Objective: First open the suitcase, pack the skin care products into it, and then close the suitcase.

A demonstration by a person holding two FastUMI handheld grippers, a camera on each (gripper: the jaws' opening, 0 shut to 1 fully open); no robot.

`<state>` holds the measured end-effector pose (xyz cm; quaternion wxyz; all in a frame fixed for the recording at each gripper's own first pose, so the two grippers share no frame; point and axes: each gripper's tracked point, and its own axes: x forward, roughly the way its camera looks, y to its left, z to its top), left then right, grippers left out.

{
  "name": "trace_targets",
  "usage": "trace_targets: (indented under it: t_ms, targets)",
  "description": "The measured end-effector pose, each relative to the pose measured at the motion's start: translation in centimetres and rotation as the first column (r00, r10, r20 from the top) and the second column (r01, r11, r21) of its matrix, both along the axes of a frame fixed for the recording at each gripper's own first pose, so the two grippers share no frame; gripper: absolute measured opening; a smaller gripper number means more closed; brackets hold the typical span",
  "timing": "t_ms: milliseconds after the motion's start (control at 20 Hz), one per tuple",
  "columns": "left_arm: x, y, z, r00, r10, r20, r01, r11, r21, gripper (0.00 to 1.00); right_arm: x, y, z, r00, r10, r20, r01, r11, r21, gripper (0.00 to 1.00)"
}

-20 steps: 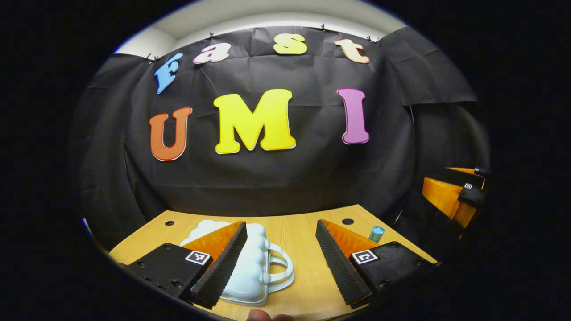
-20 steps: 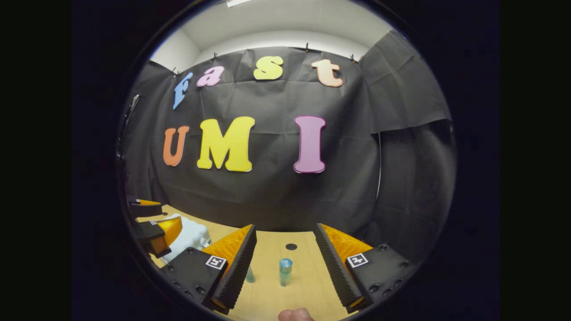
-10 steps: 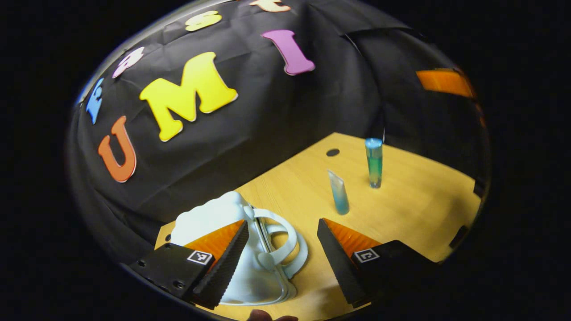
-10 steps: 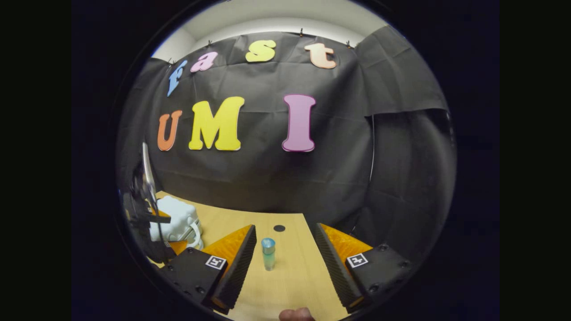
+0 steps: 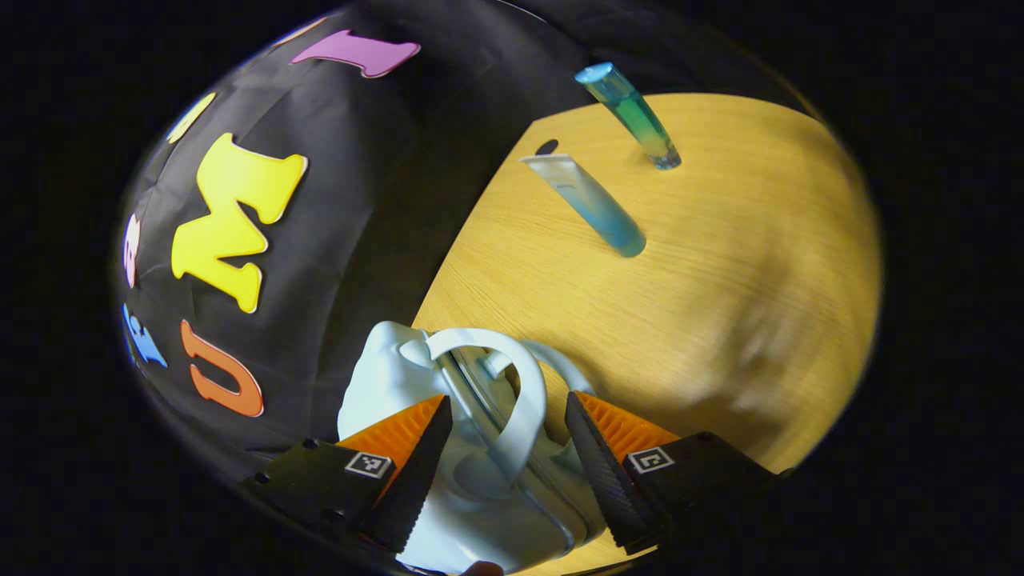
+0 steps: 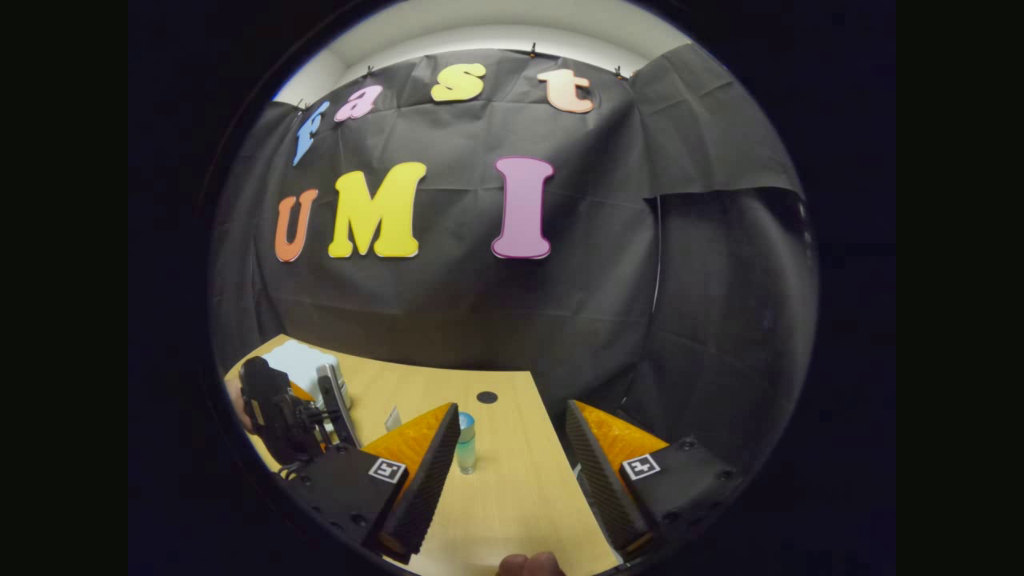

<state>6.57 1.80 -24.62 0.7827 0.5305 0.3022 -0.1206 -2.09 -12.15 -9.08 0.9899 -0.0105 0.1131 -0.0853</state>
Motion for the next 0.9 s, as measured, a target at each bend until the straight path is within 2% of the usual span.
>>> trace_targets:
  t_ms: [200, 300, 350, 450, 600, 750, 900]
  targets:
    - [1.1, 0.0, -0.7, 0.999, -0.032, -0.033, 0.034, 0.998, 0.053, 0.77, -0.7, -1.2, -0.4, 0.999, -0.036, -0.01, 0.036, 0.999, 0.004, 0.8]
    - [1.1, -0.1, -0.7, 0.998, -0.044, -0.044, 0.047, 0.997, 0.065, 0.6, -1.0, -1.7, -0.6, 0.998, -0.053, -0.017, 0.053, 0.999, 0.011, 0.79]
    - [0.9, -0.3, -1.0, 0.997, -0.041, -0.065, 0.045, 0.997, 0.06, 0.45, -1.2, -1.8, -0.6, 0.998, -0.059, -0.02, 0.059, 0.998, 0.015, 0.8]
    - [0.8, -0.6, -0.6, 0.997, -0.045, -0.063, 0.049, 0.997, 0.063, 0.28, -1.2, -1.7, -0.6, 0.998, -0.069, -0.017, 0.069, 0.997, 0.018, 0.8]
    - [1.2, -0.3, 1.2, 0.999, -0.037, -0.011, 0.037, 0.998, 0.042, 0.18, -1.3, -1.0, -0.1, 0.998, -0.064, -0.004, 0.064, 0.998, 0.012, 0.8]
    - [1.2, 0.7, 4.6, 0.999, 0.016, 0.04, -0.014, 0.998, -0.057, 0.09, -1.1, 0.2, 0.3, 0.999, -0.047, 0.002, 0.047, 0.999, -0.006, 0.79]
    - [0.6, 1.6, 9.2, 0.989, 0.045, 0.14, -0.026, 0.99, -0.137, 0.04, -0.9, 1.8, 1.1, 1.0, -0.026, 0.016, 0.026, 1.0, -0.011, 0.79]
